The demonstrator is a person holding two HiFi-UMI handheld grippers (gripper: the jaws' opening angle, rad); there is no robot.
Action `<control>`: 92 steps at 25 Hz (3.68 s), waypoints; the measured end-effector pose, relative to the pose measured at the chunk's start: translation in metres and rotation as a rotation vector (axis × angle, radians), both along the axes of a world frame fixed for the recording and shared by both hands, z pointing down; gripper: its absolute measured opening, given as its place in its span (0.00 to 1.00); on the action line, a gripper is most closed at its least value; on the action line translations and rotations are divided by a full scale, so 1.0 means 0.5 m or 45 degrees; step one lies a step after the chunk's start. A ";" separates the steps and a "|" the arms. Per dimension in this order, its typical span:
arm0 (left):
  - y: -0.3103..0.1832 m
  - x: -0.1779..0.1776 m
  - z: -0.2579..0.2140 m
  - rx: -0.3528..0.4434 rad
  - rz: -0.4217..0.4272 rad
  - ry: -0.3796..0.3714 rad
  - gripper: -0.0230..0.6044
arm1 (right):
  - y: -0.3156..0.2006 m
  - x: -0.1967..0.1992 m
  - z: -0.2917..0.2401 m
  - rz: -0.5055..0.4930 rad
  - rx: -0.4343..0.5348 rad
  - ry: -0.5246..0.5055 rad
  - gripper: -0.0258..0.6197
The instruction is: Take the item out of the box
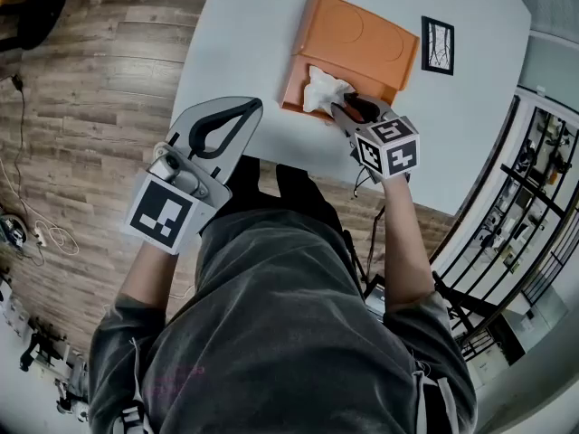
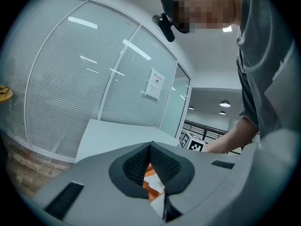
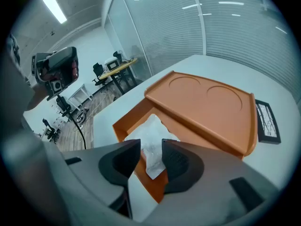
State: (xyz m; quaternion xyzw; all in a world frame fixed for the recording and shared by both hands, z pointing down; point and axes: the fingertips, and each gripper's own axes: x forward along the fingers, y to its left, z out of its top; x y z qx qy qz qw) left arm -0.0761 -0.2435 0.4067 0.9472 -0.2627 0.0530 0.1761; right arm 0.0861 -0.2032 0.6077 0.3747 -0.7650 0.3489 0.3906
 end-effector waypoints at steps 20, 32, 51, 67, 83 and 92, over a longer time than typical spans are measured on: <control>-0.015 -0.014 0.017 -0.029 -0.028 0.005 0.05 | 0.024 0.014 0.083 -0.099 -0.200 0.179 0.36; -0.013 -0.009 0.005 -0.022 -0.034 0.002 0.05 | 0.031 0.027 0.100 -0.138 -0.268 0.267 0.28; 0.017 0.010 -0.049 0.070 -0.012 -0.008 0.05 | 0.017 0.019 0.037 -0.094 -0.100 0.211 0.19; 0.056 0.033 -0.142 0.206 -0.018 -0.046 0.05 | -0.037 0.011 -0.125 -0.015 0.210 0.100 0.17; 0.080 0.074 -0.221 0.326 0.001 -0.077 0.05 | -0.071 0.002 -0.387 0.016 0.595 -0.059 0.17; 0.101 0.084 -0.248 0.362 -0.002 -0.085 0.05 | -0.057 0.009 -0.490 0.018 0.736 -0.101 0.17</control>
